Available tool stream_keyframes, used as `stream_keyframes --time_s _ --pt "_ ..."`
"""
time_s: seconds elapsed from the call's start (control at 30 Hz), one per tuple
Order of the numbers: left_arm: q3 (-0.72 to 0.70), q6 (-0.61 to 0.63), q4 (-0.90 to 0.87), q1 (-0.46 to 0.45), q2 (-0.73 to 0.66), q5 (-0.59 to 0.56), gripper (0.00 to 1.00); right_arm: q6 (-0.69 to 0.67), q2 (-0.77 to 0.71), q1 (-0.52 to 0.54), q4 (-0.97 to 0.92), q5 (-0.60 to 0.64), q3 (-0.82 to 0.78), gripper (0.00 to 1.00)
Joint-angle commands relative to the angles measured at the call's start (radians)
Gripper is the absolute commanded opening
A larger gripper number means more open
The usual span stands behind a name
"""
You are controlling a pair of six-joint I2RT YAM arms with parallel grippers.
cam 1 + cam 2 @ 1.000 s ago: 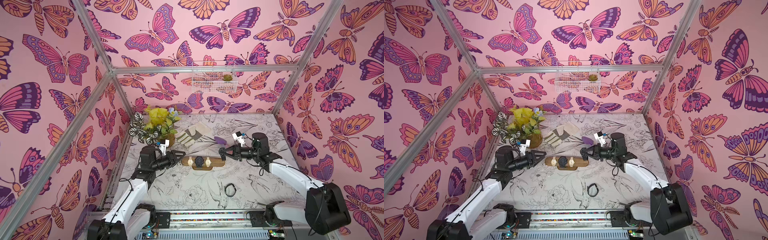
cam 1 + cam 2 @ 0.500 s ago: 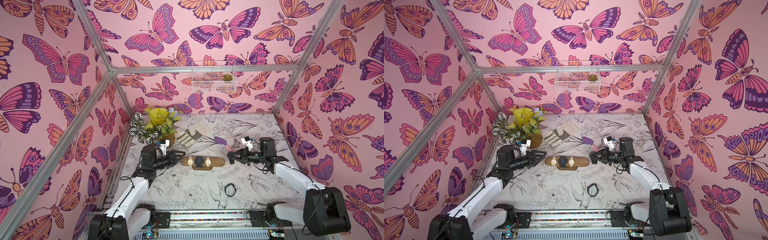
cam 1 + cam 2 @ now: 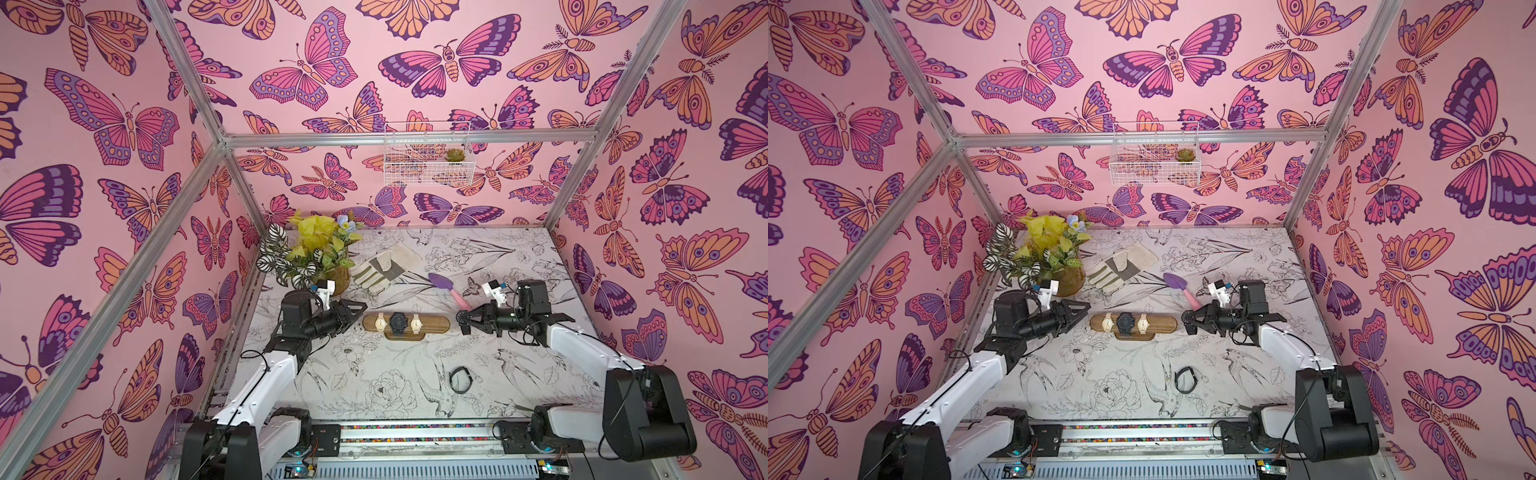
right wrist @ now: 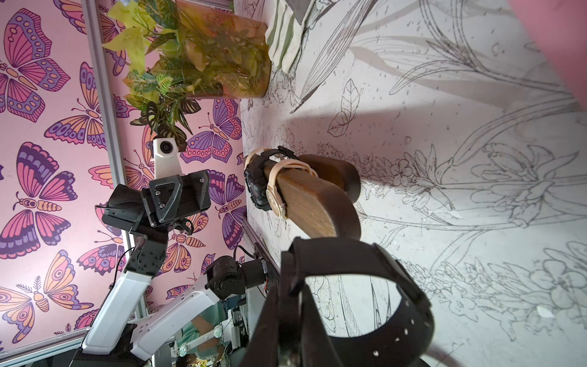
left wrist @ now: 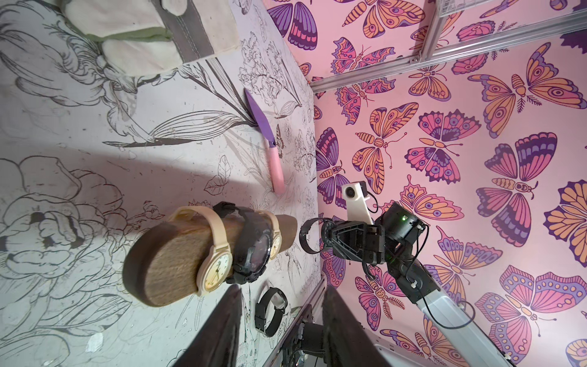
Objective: Place watch on stand
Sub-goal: Place the watch on the stand.
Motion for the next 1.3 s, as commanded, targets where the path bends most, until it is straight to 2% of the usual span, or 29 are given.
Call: stream_keyframes --time_s 0.0,0.33,1.27 --pt "-0.026 0.013 0.017 0.02 0.018 -0.012 0.44 -0.011 0.023 -0.004 0.035 -0.025 -0.008 0.05" --pt "-0.027 0.021 0.035 0.027 0.093 -0.006 0.43 0.019 0.082 0.017 0.1 -0.024 -0.021 0.06" --pt "-0.009 0.049 0.043 0.027 0.194 -0.022 0.43 0.093 0.206 0.152 0.221 0.019 0.061 0.06"
